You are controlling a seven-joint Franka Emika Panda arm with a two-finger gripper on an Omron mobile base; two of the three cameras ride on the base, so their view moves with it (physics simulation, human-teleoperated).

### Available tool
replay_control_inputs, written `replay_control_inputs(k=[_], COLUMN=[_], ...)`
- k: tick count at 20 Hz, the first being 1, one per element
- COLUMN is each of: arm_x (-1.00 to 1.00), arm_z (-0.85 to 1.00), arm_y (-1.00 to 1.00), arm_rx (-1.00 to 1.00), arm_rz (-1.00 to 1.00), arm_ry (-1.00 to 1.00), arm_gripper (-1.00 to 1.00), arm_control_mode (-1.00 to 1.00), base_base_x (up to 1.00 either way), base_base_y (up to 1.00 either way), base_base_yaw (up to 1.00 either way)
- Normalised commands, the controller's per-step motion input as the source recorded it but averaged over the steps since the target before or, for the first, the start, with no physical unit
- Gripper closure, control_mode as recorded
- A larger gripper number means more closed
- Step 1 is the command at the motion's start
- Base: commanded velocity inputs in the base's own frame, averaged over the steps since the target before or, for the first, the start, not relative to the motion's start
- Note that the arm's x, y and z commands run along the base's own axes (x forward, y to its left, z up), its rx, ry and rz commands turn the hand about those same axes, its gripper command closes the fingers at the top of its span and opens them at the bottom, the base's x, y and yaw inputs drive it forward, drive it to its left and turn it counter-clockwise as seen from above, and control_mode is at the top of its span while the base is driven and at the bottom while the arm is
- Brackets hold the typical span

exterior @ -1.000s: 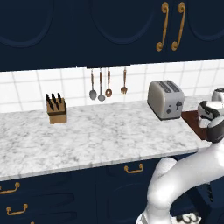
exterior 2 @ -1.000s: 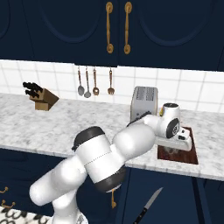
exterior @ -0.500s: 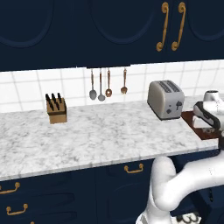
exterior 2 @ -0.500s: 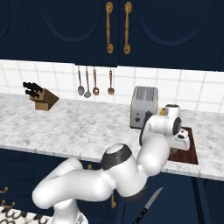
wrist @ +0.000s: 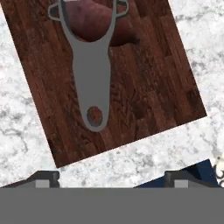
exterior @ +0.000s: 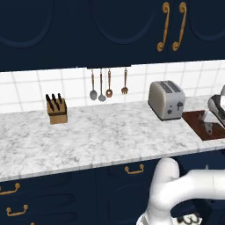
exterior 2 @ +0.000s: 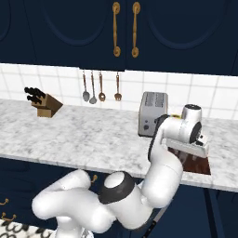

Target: Place the appropriate cutting tool for cutting the potato skin on the cutting board.

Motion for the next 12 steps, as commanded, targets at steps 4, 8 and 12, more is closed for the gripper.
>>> replay_control_inputs(k=[4,8,12], arm_x=[-1.0,-0.99,-0.73], arm_z=[0.25,0.08,0.46], arm_y=[0.56,0.85,0.79], arm_rx=[-0.05,-0.13,-0.16], arm_rz=[0.01,0.05,0.09], arm_ry=[-0.24,-0.22,-0.21], arm_gripper=[-1.0,-1.0,-1.0], arm_control_mode=[-1.0,-1.0,-1.0], base_base_x=[0.0,0.0,0.0], base_base_y=[0.0,0.0,0.0], base_base_yaw=[0.0,0.0,0.0])
